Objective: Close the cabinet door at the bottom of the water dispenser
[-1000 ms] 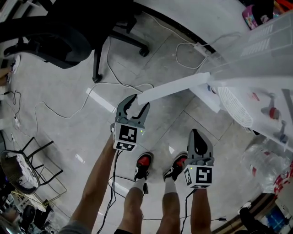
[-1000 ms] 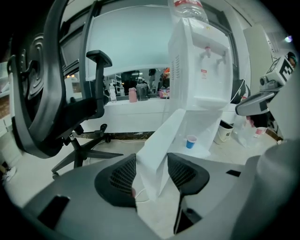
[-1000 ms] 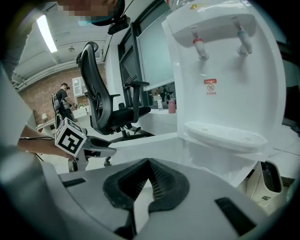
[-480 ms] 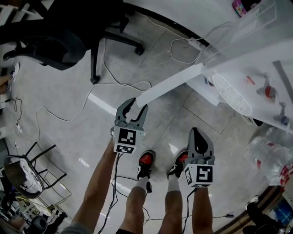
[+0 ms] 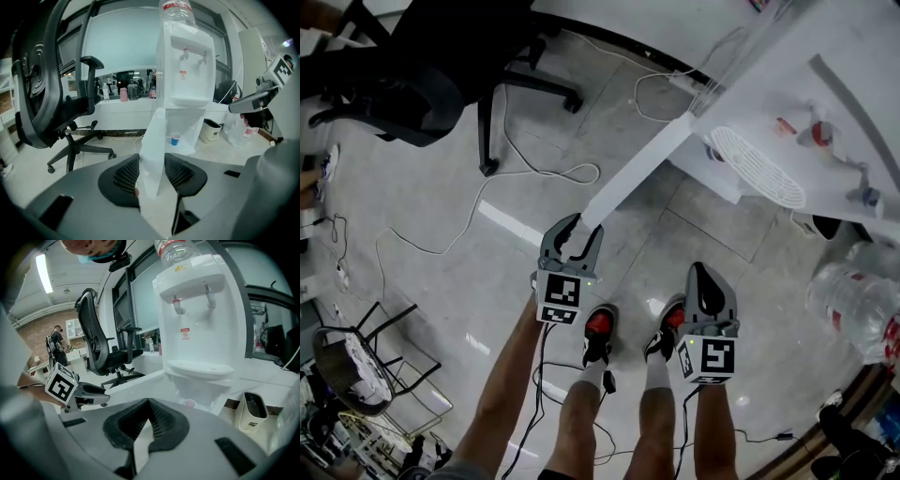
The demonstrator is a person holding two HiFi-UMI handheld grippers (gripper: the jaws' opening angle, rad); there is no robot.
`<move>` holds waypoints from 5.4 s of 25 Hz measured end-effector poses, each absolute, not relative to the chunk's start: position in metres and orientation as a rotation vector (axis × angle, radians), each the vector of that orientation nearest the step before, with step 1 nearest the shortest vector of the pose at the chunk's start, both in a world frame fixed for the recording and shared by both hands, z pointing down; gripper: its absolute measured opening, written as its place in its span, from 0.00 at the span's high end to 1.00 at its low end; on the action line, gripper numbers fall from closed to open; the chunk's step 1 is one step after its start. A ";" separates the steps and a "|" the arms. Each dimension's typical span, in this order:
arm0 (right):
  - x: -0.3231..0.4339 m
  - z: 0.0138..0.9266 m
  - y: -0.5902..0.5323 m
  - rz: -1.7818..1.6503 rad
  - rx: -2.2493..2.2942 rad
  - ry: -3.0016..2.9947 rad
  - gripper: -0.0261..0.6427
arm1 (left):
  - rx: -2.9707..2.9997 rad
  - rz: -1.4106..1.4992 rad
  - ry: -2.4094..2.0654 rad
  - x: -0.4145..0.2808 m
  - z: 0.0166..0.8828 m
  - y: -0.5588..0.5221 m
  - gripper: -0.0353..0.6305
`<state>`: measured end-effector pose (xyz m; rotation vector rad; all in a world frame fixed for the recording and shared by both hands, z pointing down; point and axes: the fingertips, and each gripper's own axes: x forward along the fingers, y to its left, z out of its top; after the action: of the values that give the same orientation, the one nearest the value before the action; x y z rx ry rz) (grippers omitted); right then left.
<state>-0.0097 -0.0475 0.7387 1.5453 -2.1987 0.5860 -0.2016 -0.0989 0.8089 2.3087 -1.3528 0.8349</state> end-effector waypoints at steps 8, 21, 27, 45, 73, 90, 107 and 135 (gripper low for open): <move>0.018 0.736 -0.021 0.609 1.617 -2.171 0.94 | 2.340 0.864 -1.290 -0.170 0.808 -0.070 0.67; 0.066 0.743 0.016 0.683 1.753 -2.086 0.94 | 2.375 0.866 -1.177 -0.118 0.811 -0.040 0.67; 0.081 0.746 0.021 0.705 1.796 -2.065 0.94 | 2.387 0.854 -1.123 -0.093 0.813 -0.034 0.66; 0.143 0.748 0.040 0.769 1.928 -1.985 0.94 | 2.438 0.879 -1.013 -0.016 0.816 -0.024 0.63; 0.237 0.758 0.057 0.821 2.078 -1.884 0.94 | 2.426 0.927 -0.972 0.090 0.820 -0.041 0.73; 0.286 0.766 0.047 0.828 2.114 -1.868 0.94 | 2.406 0.884 -1.009 0.148 0.820 -0.073 0.75; 0.333 0.771 0.037 0.842 2.144 -1.819 0.94 | 2.407 0.900 -1.082 0.188 0.818 -0.122 0.86; 0.352 0.763 0.029 0.830 2.204 -1.766 0.94 | 2.476 0.908 -1.016 0.215 0.813 -0.136 0.86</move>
<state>0.3518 0.0286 0.7633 2.2043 -1.7660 0.8297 0.2155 -0.1357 0.8132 2.4759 -1.0165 0.9075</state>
